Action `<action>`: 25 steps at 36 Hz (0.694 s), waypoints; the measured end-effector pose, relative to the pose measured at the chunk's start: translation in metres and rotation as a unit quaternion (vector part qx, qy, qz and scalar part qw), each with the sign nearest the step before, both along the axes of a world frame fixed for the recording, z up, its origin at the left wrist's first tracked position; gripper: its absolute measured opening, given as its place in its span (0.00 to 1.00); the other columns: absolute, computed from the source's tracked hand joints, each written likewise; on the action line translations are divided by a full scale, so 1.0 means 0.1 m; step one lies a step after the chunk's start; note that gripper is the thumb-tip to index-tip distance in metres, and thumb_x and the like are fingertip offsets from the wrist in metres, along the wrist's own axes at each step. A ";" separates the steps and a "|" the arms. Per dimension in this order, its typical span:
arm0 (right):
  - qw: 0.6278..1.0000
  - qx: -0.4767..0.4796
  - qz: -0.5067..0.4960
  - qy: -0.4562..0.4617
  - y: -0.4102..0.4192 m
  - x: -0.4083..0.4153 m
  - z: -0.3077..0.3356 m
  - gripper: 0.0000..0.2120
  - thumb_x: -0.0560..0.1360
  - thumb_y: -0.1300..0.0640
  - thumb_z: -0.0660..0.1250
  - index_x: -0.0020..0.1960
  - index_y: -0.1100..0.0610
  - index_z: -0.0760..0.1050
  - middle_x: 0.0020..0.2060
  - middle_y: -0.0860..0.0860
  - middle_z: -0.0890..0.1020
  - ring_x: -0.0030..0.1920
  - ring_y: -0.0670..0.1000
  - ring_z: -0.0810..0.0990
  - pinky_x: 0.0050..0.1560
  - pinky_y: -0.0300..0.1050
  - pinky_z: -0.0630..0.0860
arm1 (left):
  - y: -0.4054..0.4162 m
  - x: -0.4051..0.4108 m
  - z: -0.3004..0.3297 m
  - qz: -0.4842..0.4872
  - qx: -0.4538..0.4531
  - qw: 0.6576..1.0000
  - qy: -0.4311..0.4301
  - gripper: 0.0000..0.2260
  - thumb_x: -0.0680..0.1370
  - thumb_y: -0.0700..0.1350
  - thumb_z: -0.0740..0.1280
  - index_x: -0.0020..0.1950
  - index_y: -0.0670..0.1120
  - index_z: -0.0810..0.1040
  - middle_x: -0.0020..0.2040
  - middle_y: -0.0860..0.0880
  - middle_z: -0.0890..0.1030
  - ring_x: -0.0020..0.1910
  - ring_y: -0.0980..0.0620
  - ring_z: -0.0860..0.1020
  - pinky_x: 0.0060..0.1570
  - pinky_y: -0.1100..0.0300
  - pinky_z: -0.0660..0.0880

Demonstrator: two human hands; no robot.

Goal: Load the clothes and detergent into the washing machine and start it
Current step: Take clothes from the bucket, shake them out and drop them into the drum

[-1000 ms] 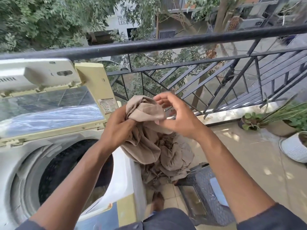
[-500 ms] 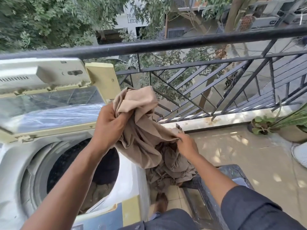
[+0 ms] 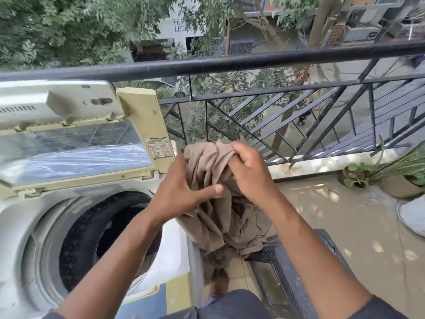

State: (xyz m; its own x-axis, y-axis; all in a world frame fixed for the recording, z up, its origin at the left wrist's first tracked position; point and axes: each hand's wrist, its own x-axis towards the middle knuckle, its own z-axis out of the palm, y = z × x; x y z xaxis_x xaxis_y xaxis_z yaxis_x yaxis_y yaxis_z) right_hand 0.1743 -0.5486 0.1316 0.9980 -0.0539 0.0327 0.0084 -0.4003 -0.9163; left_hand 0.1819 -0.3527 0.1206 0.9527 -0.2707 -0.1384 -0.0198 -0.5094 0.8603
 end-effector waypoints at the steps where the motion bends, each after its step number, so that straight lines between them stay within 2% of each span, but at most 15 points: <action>1: 1.000 -0.001 0.026 -0.009 0.06 -0.02 0.06 0.09 0.80 0.54 0.59 0.50 0.54 0.77 0.41 0.51 0.83 0.45 0.56 0.82 0.49 0.61 0.80 | -0.05 0.00 -0.01 -0.031 0.006 0.999 -0.007 0.35 0.69 0.57 0.84 0.69 0.58 0.69 0.61 0.61 0.79 0.59 0.69 0.78 0.56 0.69 0.76; 3: 0.997 -0.013 0.067 -0.024 0.14 -0.04 0.16 0.08 0.81 0.56 0.61 0.51 0.51 0.79 0.41 0.45 0.82 0.44 0.48 0.81 0.47 0.54 0.79 | -0.12 0.00 -0.05 -0.044 0.018 0.999 -0.022 0.25 0.72 0.47 0.81 0.62 0.63 0.73 0.54 0.62 0.82 0.52 0.67 0.81 0.51 0.70 0.75; 5: 0.995 -0.024 0.090 -0.040 0.15 -0.05 0.21 0.04 0.81 0.56 0.65 0.52 0.51 0.79 0.41 0.45 0.82 0.43 0.47 0.81 0.46 0.53 0.79 | -0.14 0.04 -0.10 -0.014 0.035 0.998 -0.044 0.14 0.74 0.40 0.75 0.49 0.60 0.79 0.44 0.59 0.84 0.44 0.62 0.82 0.45 0.61 0.77; 6: 0.995 -0.006 0.093 -0.041 0.14 -0.06 0.22 0.04 0.80 0.56 0.68 0.54 0.50 0.78 0.43 0.45 0.82 0.45 0.48 0.82 0.47 0.53 0.80 | -0.11 0.06 -0.13 -0.002 0.034 0.998 -0.045 0.10 0.74 0.41 0.74 0.48 0.57 0.81 0.43 0.56 0.85 0.43 0.61 0.83 0.44 0.56 0.78; 7: 0.995 0.018 0.086 -0.042 0.11 -0.07 0.22 0.10 0.78 0.58 0.70 0.58 0.50 0.76 0.47 0.46 0.82 0.46 0.49 0.82 0.48 0.50 0.80 | -0.09 0.07 -0.15 0.004 0.022 0.999 -0.041 0.06 0.74 0.44 0.72 0.50 0.55 0.83 0.43 0.55 0.86 0.44 0.59 0.84 0.45 0.53 0.80; 8: 0.995 0.048 0.075 -0.043 0.06 -0.09 0.20 0.17 0.76 0.61 0.71 0.61 0.50 0.73 0.50 0.47 0.81 0.48 0.50 0.83 0.48 0.48 0.80 | -0.07 0.07 -0.14 0.013 0.010 0.999 -0.041 0.06 0.75 0.48 0.72 0.51 0.53 0.84 0.44 0.55 0.87 0.45 0.57 0.84 0.46 0.52 0.81; 10: 0.996 0.074 0.047 -0.033 -0.06 -0.11 0.12 0.24 0.71 0.65 0.67 0.63 0.48 0.69 0.56 0.49 0.79 0.53 0.50 0.82 0.50 0.47 0.79 | -0.02 0.08 -0.13 0.035 -0.019 0.998 -0.038 0.05 0.77 0.53 0.75 0.51 0.56 0.83 0.44 0.57 0.87 0.45 0.58 0.84 0.48 0.52 0.81; 12: 0.998 0.049 0.025 -0.009 -0.19 -0.12 -0.06 0.30 0.68 0.68 0.63 0.64 0.44 0.68 0.59 0.47 0.77 0.56 0.48 0.80 0.53 0.48 0.77 | 0.02 0.07 -0.08 0.047 -0.046 0.997 -0.034 0.03 0.79 0.53 0.75 0.49 0.56 0.84 0.45 0.56 0.87 0.47 0.55 0.85 0.51 0.48 0.82; 15: 0.997 -0.045 0.014 0.060 -0.35 -0.08 -0.45 0.41 0.67 0.75 0.60 0.68 0.36 0.68 0.63 0.43 0.77 0.64 0.46 0.76 0.56 0.46 0.73 | 0.07 0.07 0.08 0.026 -0.095 0.994 -0.038 0.08 0.78 0.53 0.74 0.53 0.51 0.85 0.50 0.49 0.89 0.54 0.44 0.86 0.57 0.41 0.82; 16: 0.993 -0.082 0.022 0.079 -0.38 -0.07 -0.60 0.44 0.66 0.75 0.60 0.69 0.34 0.67 0.65 0.43 0.76 0.67 0.47 0.74 0.60 0.48 0.72 | 0.08 0.07 0.15 0.016 -0.114 0.993 -0.036 0.08 0.79 0.51 0.75 0.54 0.48 0.85 0.51 0.47 0.89 0.55 0.44 0.87 0.58 0.43 0.83; 18: 0.980 -0.156 0.057 0.108 -0.42 -0.02 -0.84 0.47 0.66 0.73 0.61 0.71 0.30 0.63 0.69 0.45 0.75 0.71 0.52 0.71 0.67 0.53 0.72 | 0.11 0.07 0.28 -0.003 -0.157 0.987 -0.024 0.08 0.78 0.47 0.76 0.54 0.43 0.85 0.51 0.49 0.89 0.53 0.51 0.87 0.54 0.56 0.83; 20: 0.960 -0.214 0.094 0.154 -0.42 0.04 -1.05 0.46 0.68 0.69 0.64 0.71 0.26 0.60 0.72 0.46 0.74 0.73 0.55 0.70 0.69 0.53 0.71 | 0.15 0.05 0.42 -0.017 -0.192 0.981 -0.013 0.09 0.77 0.44 0.74 0.55 0.41 0.85 0.50 0.51 0.90 0.51 0.55 0.87 0.53 0.63 0.81; 22: 0.938 -0.252 0.117 0.210 -0.38 0.07 -1.19 0.40 0.70 0.64 0.65 0.74 0.31 0.63 0.70 0.46 0.75 0.71 0.56 0.71 0.64 0.50 0.72 | 0.22 0.06 0.49 -0.017 -0.213 0.977 -0.011 0.13 0.78 0.43 0.76 0.58 0.36 0.84 0.53 0.46 0.89 0.54 0.51 0.87 0.55 0.61 0.82; 25: 0.908 -0.319 0.101 0.253 -0.39 0.07 -1.38 0.25 0.74 0.55 0.65 0.67 0.36 0.70 0.66 0.47 0.79 0.67 0.58 0.77 0.58 0.54 0.76 | 0.31 0.09 0.56 0.000 -0.229 0.973 -0.012 0.16 0.76 0.44 0.73 0.60 0.36 0.84 0.57 0.43 0.88 0.59 0.45 0.86 0.62 0.55 0.82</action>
State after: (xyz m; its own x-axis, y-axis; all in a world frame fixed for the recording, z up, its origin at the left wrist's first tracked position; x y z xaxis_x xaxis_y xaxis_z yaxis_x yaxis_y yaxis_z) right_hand 0.1816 -0.5873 -0.0069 0.8816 0.0015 -0.4721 -0.2161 -0.8878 -0.4064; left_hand 0.1910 -0.3213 0.1764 0.9544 -0.2980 0.0181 -0.0416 -0.0727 0.9965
